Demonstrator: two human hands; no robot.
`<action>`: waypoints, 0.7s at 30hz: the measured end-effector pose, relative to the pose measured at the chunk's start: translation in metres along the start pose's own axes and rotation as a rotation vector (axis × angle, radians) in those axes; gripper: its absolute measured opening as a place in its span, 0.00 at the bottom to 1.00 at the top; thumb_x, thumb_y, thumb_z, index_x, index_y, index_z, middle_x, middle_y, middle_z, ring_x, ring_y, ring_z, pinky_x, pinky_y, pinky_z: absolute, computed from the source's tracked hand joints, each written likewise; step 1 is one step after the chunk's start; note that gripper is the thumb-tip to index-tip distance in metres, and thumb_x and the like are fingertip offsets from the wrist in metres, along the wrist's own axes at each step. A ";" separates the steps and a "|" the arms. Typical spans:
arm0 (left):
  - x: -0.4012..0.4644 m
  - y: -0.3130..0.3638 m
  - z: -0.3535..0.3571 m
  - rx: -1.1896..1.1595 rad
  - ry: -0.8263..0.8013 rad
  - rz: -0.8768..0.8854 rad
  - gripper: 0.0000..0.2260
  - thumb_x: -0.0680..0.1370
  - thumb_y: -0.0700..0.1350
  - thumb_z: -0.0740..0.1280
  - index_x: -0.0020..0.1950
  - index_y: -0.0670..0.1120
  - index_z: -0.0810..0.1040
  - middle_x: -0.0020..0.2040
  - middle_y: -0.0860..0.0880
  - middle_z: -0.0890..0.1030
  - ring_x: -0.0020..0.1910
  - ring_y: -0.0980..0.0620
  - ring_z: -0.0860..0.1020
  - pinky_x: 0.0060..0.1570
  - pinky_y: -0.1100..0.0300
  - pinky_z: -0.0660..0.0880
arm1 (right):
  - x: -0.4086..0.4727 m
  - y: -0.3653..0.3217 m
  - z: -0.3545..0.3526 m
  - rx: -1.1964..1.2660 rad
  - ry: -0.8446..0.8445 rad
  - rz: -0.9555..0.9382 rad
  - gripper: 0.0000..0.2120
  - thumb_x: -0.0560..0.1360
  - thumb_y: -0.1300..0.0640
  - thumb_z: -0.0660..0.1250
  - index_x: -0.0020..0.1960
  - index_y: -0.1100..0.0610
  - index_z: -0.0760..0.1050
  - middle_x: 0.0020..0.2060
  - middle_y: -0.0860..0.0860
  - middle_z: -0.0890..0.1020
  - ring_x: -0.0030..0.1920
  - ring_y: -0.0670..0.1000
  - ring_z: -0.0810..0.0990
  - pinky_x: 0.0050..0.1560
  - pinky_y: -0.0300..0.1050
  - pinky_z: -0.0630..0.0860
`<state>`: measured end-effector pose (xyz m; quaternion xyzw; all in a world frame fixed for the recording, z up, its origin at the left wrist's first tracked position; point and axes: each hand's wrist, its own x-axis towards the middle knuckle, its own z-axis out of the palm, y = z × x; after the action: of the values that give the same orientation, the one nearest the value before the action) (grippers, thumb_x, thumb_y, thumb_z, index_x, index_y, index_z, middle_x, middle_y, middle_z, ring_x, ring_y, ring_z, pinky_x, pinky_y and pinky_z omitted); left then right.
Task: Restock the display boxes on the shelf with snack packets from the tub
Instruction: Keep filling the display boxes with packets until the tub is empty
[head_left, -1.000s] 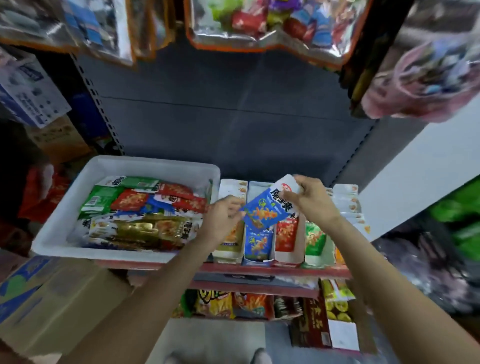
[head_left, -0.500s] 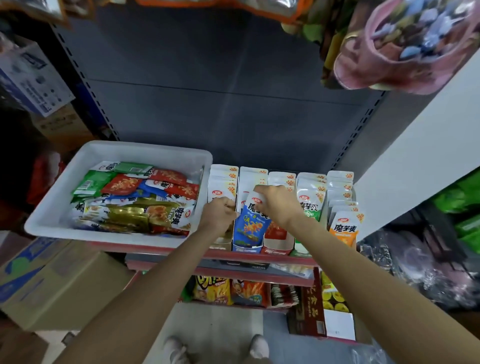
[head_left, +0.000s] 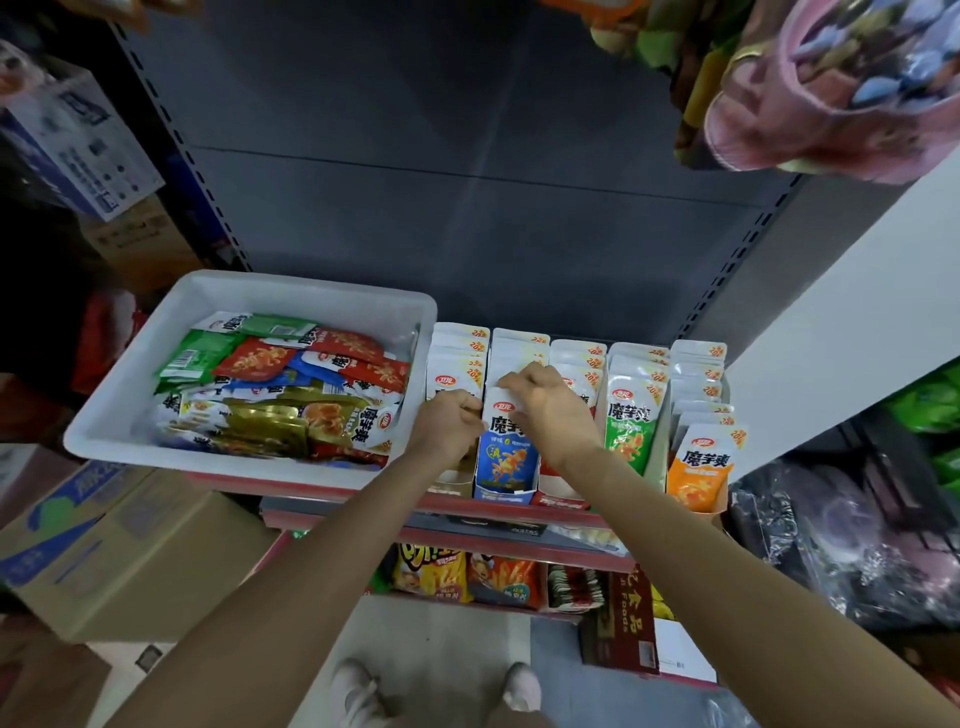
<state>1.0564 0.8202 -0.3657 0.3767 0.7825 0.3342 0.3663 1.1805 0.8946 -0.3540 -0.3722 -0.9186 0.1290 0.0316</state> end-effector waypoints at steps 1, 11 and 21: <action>0.000 0.000 -0.001 0.000 -0.015 -0.002 0.12 0.74 0.35 0.68 0.58 0.38 0.77 0.50 0.40 0.83 0.47 0.45 0.81 0.54 0.51 0.78 | 0.001 -0.001 0.001 -0.027 0.012 -0.004 0.22 0.76 0.65 0.63 0.68 0.54 0.68 0.61 0.54 0.70 0.63 0.55 0.69 0.59 0.48 0.73; -0.012 -0.011 -0.059 -0.136 0.065 0.129 0.09 0.77 0.41 0.66 0.57 0.46 0.77 0.45 0.51 0.83 0.40 0.55 0.82 0.44 0.60 0.79 | 0.008 -0.050 -0.010 0.277 0.041 -0.009 0.19 0.77 0.59 0.64 0.67 0.54 0.69 0.60 0.53 0.71 0.54 0.53 0.76 0.55 0.49 0.75; 0.015 -0.105 -0.179 0.342 0.326 -0.019 0.14 0.77 0.43 0.66 0.62 0.45 0.74 0.61 0.44 0.76 0.58 0.46 0.75 0.56 0.55 0.73 | 0.090 -0.166 0.042 0.365 -0.184 0.040 0.23 0.77 0.62 0.62 0.71 0.59 0.62 0.67 0.58 0.67 0.65 0.58 0.70 0.67 0.50 0.68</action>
<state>0.8658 0.7369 -0.3638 0.3670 0.8801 0.2495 0.1691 0.9971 0.8337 -0.3543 -0.3652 -0.8714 0.3274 0.0116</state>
